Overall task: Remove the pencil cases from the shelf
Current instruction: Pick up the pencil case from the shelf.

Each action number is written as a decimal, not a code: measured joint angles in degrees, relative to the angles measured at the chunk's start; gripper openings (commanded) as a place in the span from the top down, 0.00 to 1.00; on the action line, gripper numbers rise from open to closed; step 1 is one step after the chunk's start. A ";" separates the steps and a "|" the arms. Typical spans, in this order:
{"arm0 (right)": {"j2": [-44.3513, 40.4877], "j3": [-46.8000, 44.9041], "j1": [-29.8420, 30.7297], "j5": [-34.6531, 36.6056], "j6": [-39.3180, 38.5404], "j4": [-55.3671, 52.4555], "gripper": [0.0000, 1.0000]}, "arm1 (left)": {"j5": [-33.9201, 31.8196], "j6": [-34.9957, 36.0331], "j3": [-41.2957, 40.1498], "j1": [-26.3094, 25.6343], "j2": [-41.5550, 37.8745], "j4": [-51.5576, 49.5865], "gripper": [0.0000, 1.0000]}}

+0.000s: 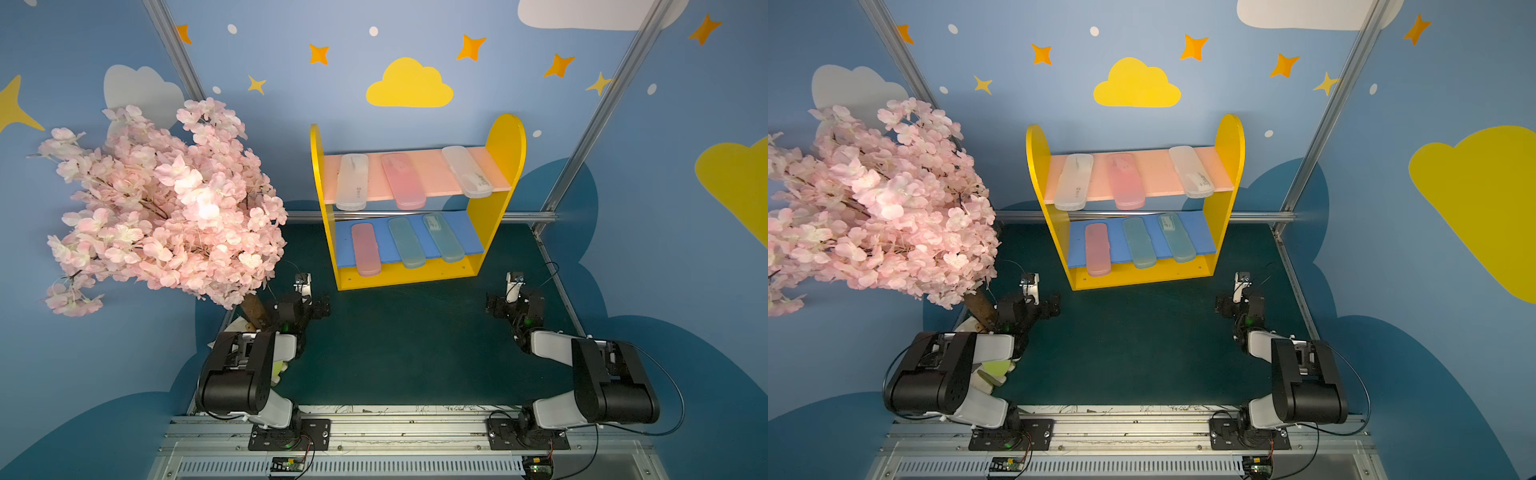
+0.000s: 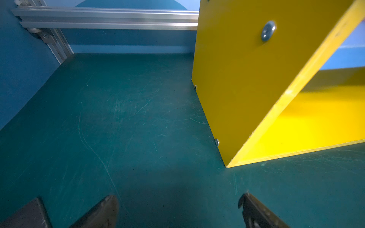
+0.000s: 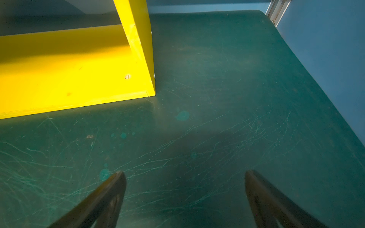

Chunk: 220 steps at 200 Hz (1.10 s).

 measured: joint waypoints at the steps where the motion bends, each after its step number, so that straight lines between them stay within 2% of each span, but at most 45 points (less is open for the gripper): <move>1: 0.00 0.00 0.00 0.04 0.00 0.00 0.02 | 0.00 -0.02 0.00 0.00 0.00 0.02 0.00; 25: -0.52 1.86 0.00 2.71 1.16 -3.93 0.01 | -0.35 -0.02 0.22 0.00 -1.03 -1.70 0.00; 62: -5.22 12.57 -0.04 4.33 4.22 -19.10 0.01 | -2.43 -3.23 8.46 0.00 -12.63 -18.27 0.00; 87: -9.79 18.75 -0.07 3.58 6.78 -28.44 0.01 | -2.62 -9.75 10.54 0.00 -20.44 -23.52 0.00; 121: -15.28 22.49 -0.22 -0.17 10.86 -40.04 0.02 | -2.95 -21.46 10.10 0.07 -29.03 -34.93 0.00; 144: -18.56 22.53 -0.31 -5.70 12.28 -44.76 0.01 | 1.16 -25.11 9.42 0.11 -36.02 -40.04 0.00; 177: -23.23 20.87 -0.11 -15.56 12.79 -46.18 0.01 | 8.61 -28.48 9.22 -0.07 -44.33 -44.61 0.00; 220: -27.28 20.76 3.02 -22.18 15.32 -49.09 0.01 | 16.55 -34.47 9.22 -3.23 -48.63 -48.89 0.00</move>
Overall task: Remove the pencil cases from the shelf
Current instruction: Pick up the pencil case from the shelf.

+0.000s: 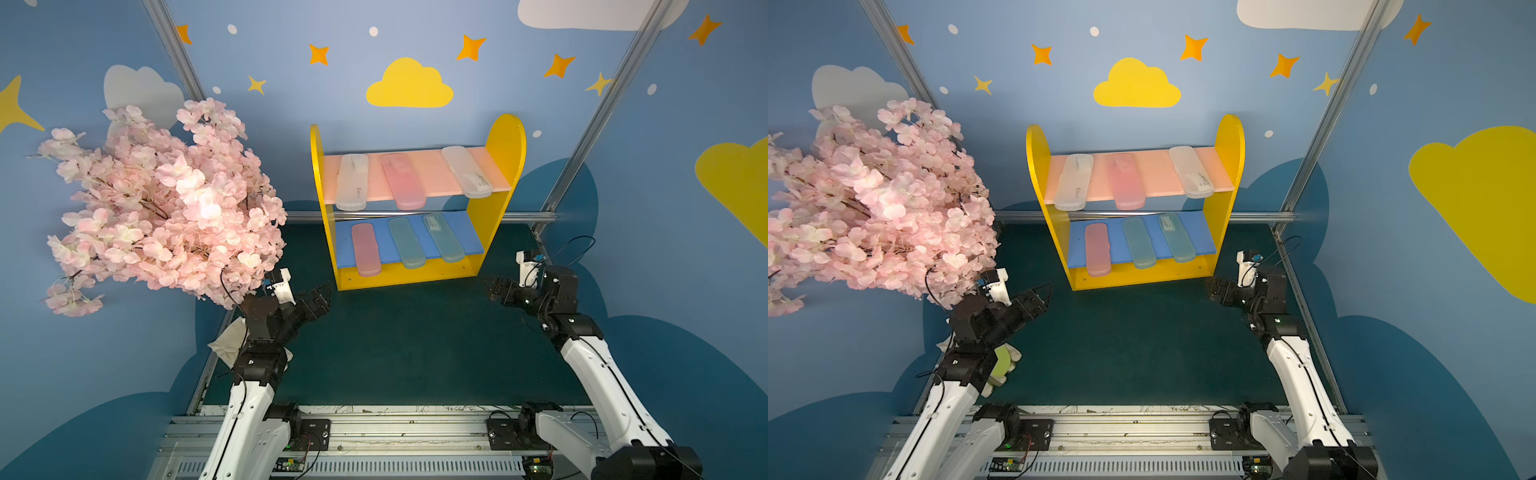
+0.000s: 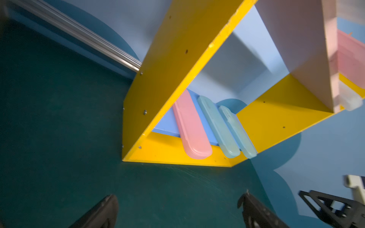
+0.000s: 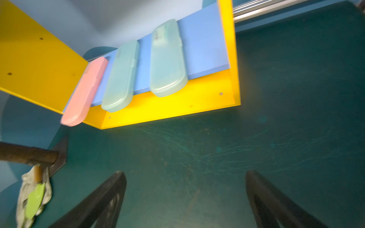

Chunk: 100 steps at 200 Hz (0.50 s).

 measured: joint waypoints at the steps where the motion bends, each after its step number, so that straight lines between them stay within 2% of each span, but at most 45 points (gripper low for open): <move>1: -0.09 0.02 0.15 -0.11 0.04 -0.11 0.01 | 0.09 -0.13 0.00 -0.13 -0.02 -0.04 0.00; 30: -0.63 1.33 5.16 -0.92 1.29 -3.23 0.01 | 0.94 -5.20 1.11 -7.32 -0.13 -1.40 0.00; 58: -1.05 3.04 9.46 -0.92 2.93 -4.79 0.01 | -2.05 -10.75 5.64 -14.82 0.92 -1.68 0.00; 100: -2.58 3.76 14.12 0.87 5.92 -5.40 0.01 | -6.82 -21.86 11.74 -19.67 4.00 1.88 0.00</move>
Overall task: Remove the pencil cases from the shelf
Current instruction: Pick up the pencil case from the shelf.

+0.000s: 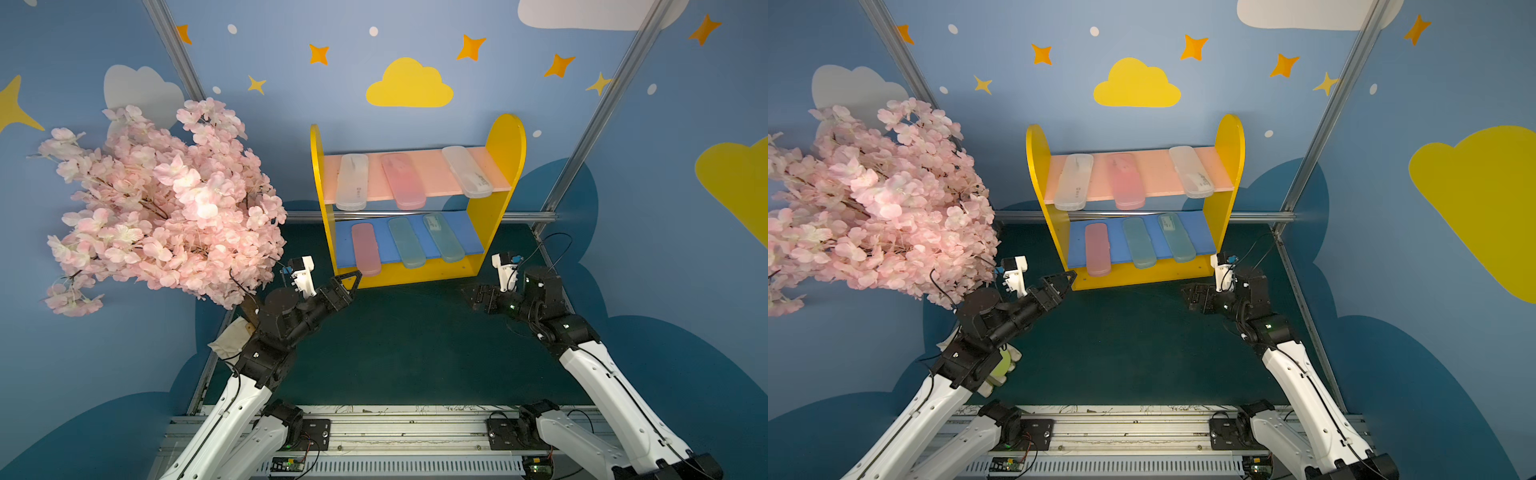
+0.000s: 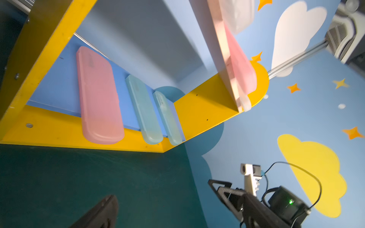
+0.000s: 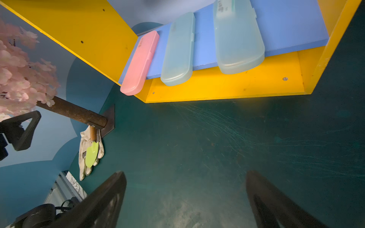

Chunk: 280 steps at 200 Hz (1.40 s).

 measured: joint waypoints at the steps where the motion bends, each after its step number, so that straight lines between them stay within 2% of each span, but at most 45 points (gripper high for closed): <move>1: -0.02 0.00 0.04 0.04 0.02 0.00 0.01 | -0.20 -0.42 0.13 -0.11 0.15 0.22 0.00; 65: -1.53 0.00 3.82 5.01 1.55 0.04 0.02 | -6.08 -15.67 6.62 -2.47 9.73 7.65 0.00; 135: -5.33 -1.01 4.15 8.90 2.16 0.46 0.02 | -12.44 -27.23 14.91 -3.30 17.07 10.60 0.00; 160: -6.10 -1.64 4.15 9.84 2.45 0.50 0.03 | -14.49 -28.76 18.60 -3.30 20.04 10.51 0.01; 190: -6.95 -2.16 4.15 10.80 2.60 0.48 0.04 | -16.68 -29.75 21.90 -3.13 23.02 10.36 0.08; 223: -8.24 -2.86 4.15 11.74 2.60 0.55 0.06 | -17.31 -30.32 23.52 -1.86 25.38 10.16 0.17; 280: -11.50 -5.35 4.15 14.08 2.62 1.79 0.09 | -16.85 -30.45 25.11 1.95 26.82 9.99 0.26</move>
